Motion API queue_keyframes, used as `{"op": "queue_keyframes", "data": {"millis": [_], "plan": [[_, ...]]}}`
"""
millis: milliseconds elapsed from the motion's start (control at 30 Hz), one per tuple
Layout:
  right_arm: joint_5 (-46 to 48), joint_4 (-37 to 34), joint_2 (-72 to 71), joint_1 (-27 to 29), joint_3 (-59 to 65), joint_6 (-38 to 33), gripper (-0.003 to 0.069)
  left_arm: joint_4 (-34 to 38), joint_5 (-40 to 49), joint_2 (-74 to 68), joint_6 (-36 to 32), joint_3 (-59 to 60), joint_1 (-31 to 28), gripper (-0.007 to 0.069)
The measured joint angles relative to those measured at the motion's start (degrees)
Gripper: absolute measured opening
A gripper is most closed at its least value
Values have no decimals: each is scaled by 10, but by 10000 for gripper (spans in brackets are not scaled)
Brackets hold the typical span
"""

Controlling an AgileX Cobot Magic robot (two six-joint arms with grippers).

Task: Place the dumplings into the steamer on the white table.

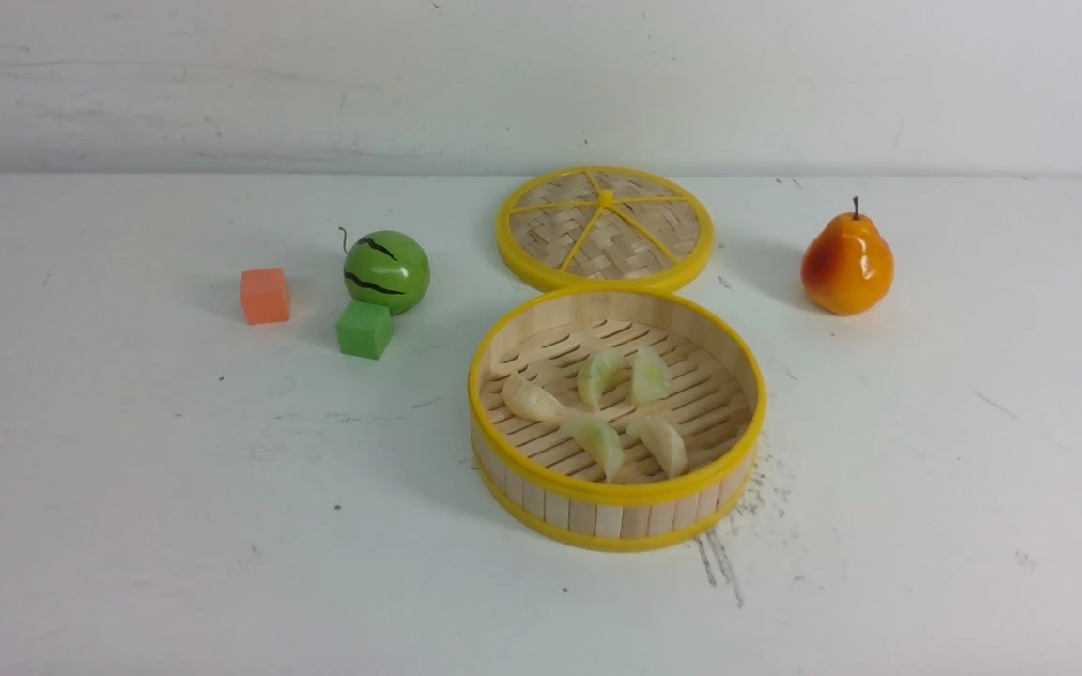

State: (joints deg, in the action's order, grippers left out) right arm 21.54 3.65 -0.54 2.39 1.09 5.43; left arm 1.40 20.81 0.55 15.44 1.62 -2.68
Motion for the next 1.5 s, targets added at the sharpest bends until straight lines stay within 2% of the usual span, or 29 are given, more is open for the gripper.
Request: {"op": "queue_keyframes", "data": {"millis": [1500], "plan": [[0, 0, 0, 0, 0, 0, 104, 0, -1, 0, 0, 1, 0, -8]]}}
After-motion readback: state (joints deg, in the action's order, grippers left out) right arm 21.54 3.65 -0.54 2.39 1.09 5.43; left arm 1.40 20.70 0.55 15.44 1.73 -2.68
